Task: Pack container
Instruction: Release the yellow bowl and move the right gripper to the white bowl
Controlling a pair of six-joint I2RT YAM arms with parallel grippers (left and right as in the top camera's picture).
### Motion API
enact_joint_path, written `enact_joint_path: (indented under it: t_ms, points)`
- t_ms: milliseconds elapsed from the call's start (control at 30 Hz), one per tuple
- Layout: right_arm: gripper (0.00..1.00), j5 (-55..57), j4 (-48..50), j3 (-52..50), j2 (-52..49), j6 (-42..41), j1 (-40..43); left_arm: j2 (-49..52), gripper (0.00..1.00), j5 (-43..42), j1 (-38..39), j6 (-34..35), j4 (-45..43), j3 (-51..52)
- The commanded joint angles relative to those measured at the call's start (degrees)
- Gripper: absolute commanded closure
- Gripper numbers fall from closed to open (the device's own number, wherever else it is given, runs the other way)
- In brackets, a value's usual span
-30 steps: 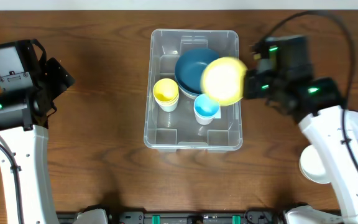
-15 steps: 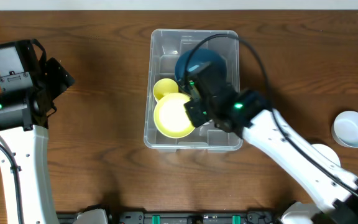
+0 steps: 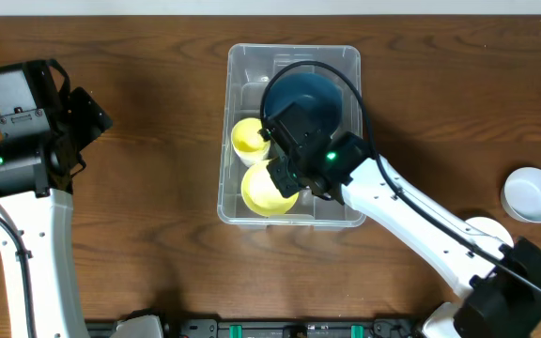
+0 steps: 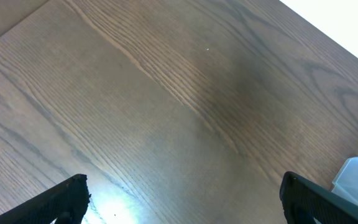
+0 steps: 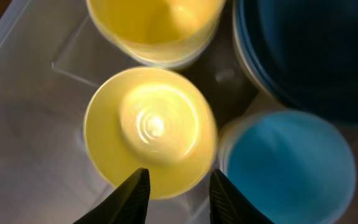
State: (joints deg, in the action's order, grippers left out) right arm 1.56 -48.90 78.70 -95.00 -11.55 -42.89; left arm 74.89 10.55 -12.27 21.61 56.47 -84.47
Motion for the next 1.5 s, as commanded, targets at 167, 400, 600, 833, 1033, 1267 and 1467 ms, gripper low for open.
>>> enact_joint_path:
  t_ms: [167, 400, 600, 833, 1033, 1267, 1467]
  points:
    - [0.58, 10.5, -10.8, 3.0, 15.8, -7.8, 7.2, 0.3, 0.02, 0.6, -0.3, 0.1, 0.1, -0.6]
    - [0.48, 19.5, -22.8, 2.9, 25.8, -17.6, 22.0, 0.3, 0.02, 0.6, -0.3, 0.1, 0.1, -0.6]
    - [0.43, 21.6, -24.0, 1.6, 27.4, -18.4, 38.4, 0.3, 0.02, 0.6, -0.3, 0.1, 0.1, -0.6]
    - [0.39, 17.3, -18.1, -4.4, 26.1, -18.4, 55.5, 0.3, 0.02, 0.6, -0.3, 0.1, 0.1, -0.6]
    - [0.36, 8.6, -7.6, -13.9, 25.0, -18.4, 66.9, 0.3, 0.02, 0.7, -0.3, 0.1, 0.1, -0.6]
    - [0.35, 2.6, 4.4, -27.1, 24.1, -18.4, 76.3, 0.3, 0.02, 0.6, -0.3, 0.1, 0.1, -0.6]
    - [0.34, 2.9, 11.4, -34.9, 24.0, -18.5, 80.1, 0.3, 0.02, 0.7, -0.3, 0.1, 0.1, -0.6]
